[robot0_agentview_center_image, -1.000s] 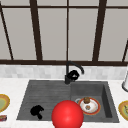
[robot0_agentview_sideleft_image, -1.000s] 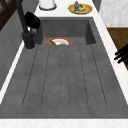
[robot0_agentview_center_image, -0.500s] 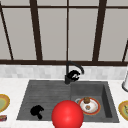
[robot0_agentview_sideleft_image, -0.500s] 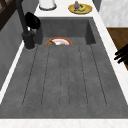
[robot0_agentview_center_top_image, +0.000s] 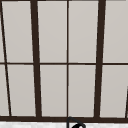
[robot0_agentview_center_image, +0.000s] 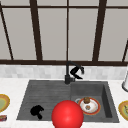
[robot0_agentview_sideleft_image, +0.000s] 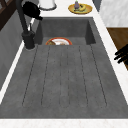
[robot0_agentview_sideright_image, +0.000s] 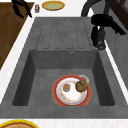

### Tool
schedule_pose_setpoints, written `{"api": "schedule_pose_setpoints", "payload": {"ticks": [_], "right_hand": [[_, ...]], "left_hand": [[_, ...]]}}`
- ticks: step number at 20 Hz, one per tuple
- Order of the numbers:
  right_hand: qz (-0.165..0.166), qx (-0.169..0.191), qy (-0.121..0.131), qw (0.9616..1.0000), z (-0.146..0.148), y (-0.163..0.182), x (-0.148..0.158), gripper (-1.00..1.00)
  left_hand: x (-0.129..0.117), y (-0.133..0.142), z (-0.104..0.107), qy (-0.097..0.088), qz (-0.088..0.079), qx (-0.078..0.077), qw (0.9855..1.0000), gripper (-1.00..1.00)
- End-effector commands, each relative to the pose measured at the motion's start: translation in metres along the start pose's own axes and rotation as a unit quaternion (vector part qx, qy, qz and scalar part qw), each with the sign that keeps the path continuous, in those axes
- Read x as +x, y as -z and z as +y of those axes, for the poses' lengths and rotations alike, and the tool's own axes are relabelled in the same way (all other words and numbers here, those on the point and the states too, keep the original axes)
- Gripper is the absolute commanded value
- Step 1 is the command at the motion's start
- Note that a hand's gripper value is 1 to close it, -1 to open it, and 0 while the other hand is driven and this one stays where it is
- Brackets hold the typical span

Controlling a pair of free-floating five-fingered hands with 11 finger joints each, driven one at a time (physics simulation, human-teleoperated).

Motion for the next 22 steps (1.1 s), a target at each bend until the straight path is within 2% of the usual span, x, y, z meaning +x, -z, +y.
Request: {"api": "schedule_pose_setpoints", "payload": {"ticks": [1, 6, 7, 9, 14, 20, 21, 22], "right_hand": [[-0.011, 0.018, 0.023, 0.9995, 0.000, 0.003, -0.030, -1.00], [0.001, 0.000, 0.036, 0.9994, 0.031, -0.016, -0.046, -1.00], [-0.003, 0.001, 0.032, 0.9995, 0.034, -0.020, -0.052, -1.00], [-0.015, -0.003, 0.042, 0.9990, 0.050, -0.022, -0.053, -1.00], [-0.026, -0.011, 0.048, 0.9985, 0.082, -0.036, -0.062, -1.00], [-0.041, -0.010, 0.051, 0.9978, 0.120, -0.054, -0.074, -1.00], [-0.043, -0.010, 0.050, 0.9977, 0.125, -0.057, -0.076, -1.00], [-0.033, 0.005, 0.040, 0.9986, 0.125, -0.058, -0.078, -1.00]], "left_hand": [[0.000, 0.000, 0.000, 0.000, 0.000, 0.000, 1.0000, 0.00], [0.000, 0.000, 0.000, 0.000, 0.000, 0.000, 1.0000, 0.00], [0.000, 0.000, 0.000, 0.000, 0.000, 0.000, 1.0000, 0.00], [0.000, 0.000, 0.000, 0.000, 0.000, 0.000, 1.0000, 0.00], [0.000, 0.000, 0.000, 0.000, 0.000, 0.000, 1.0000, 0.00], [0.000, 0.000, 0.000, 0.000, 0.000, 0.000, 1.0000, 0.00], [0.000, 0.000, 0.000, 0.000, 0.000, 0.000, 1.0000, 0.00], [0.000, 0.000, 0.000, 0.000, 0.000, 0.000, 1.0000, 0.00]]}}
